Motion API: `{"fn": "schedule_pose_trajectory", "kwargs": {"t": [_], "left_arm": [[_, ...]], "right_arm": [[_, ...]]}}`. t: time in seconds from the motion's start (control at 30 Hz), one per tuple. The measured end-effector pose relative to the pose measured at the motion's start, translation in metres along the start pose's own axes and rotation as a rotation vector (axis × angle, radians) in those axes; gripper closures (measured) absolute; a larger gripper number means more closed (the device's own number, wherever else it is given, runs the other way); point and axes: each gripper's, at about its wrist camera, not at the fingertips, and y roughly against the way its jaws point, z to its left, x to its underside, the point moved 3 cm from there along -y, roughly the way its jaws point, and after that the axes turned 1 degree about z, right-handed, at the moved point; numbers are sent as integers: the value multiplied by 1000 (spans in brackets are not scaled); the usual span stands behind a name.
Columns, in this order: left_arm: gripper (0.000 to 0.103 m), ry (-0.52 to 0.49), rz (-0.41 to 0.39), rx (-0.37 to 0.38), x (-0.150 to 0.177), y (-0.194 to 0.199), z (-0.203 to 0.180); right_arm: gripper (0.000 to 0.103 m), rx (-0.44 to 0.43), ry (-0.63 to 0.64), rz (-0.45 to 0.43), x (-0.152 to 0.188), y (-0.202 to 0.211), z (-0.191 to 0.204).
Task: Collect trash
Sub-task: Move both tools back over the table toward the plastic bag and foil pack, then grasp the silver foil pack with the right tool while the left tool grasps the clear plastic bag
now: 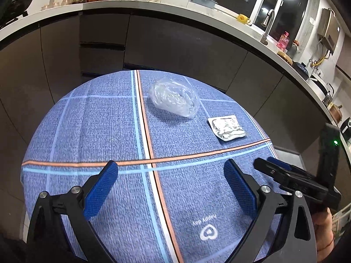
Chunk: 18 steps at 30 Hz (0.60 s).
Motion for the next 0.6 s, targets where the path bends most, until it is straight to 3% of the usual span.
{"fn": "schedule_pose_trajectory", "kwargs": {"t": [0.27, 0.6], "left_arm": [[35, -33, 48, 30, -11, -25, 2], [40, -46, 75, 23, -27, -52, 6]], "right_arm": [[45, -20, -70, 22, -20, -40, -6], [47, -12, -115, -17, -55, -65, -11]]}}
